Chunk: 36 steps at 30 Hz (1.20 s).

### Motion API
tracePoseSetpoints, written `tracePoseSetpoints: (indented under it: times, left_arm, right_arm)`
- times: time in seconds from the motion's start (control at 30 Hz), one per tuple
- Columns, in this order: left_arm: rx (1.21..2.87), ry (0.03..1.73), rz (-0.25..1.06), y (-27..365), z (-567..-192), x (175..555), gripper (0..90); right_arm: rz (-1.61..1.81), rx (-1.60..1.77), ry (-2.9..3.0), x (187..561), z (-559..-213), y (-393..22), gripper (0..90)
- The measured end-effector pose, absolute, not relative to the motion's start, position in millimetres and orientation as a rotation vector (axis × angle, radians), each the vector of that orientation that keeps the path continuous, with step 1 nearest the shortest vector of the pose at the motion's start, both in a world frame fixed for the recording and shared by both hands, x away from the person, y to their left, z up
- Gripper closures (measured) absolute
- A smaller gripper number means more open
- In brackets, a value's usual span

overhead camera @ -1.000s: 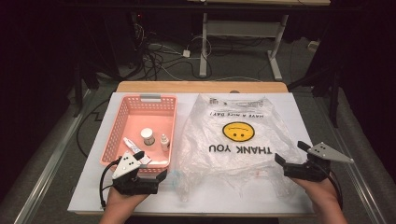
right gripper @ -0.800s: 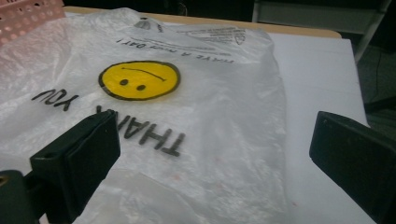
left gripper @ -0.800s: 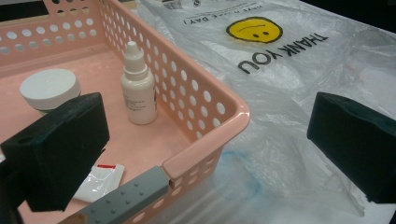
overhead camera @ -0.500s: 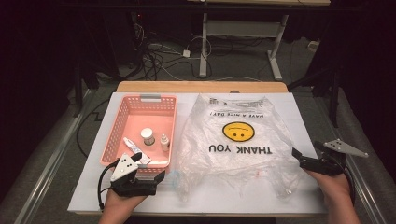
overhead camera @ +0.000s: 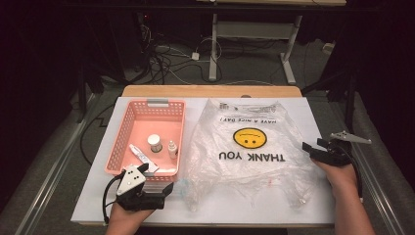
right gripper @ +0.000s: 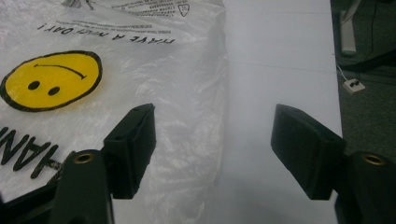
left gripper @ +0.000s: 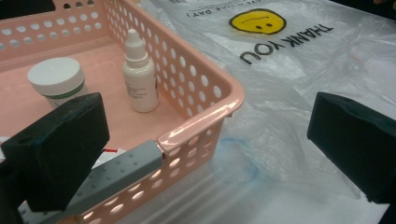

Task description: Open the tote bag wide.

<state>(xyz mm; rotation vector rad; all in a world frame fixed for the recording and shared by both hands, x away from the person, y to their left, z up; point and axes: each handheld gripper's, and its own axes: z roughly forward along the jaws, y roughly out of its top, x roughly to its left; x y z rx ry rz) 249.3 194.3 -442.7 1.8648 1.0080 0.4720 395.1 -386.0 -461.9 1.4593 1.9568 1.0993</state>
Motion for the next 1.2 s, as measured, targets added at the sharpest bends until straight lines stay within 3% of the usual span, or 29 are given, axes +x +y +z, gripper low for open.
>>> tracePoseSetpoints:
  times: [0.1,0.37,0.53,0.77,0.87,1.03,1.2]
  left_arm:
    - [1.868,1.017,0.458,193.5,-442.0,250.0,0.0]
    - [1.903,1.020,0.421,186.0,-443.1,253.6,0.0]
    - [1.891,0.992,0.416,182.0,-444.4,254.9,0.0]
    - [1.865,1.005,0.398,184.2,-439.8,259.0,0.0]
    - [1.855,0.997,0.392,185.7,-438.7,260.2,0.0]
    - [1.871,0.968,0.492,181.6,-441.1,253.4,0.0]
    - [1.836,0.953,0.444,182.8,-441.2,253.4,0.0]
  right_arm:
    - [1.103,1.470,1.963,403.4,-463.7,-385.8,38.1]
    - [1.016,1.532,2.054,424.1,-477.3,-379.9,34.1]
    - [0.956,1.436,2.141,423.2,-479.3,-370.2,52.9]
    - [0.919,1.450,2.116,423.1,-479.7,-368.7,71.7]
    - [0.957,1.410,2.173,422.8,-479.7,-368.6,88.7]
    - [0.952,1.343,2.213,420.5,-479.2,-364.6,90.0]
    - [1.004,1.390,2.116,413.9,-474.9,-373.1,90.0]
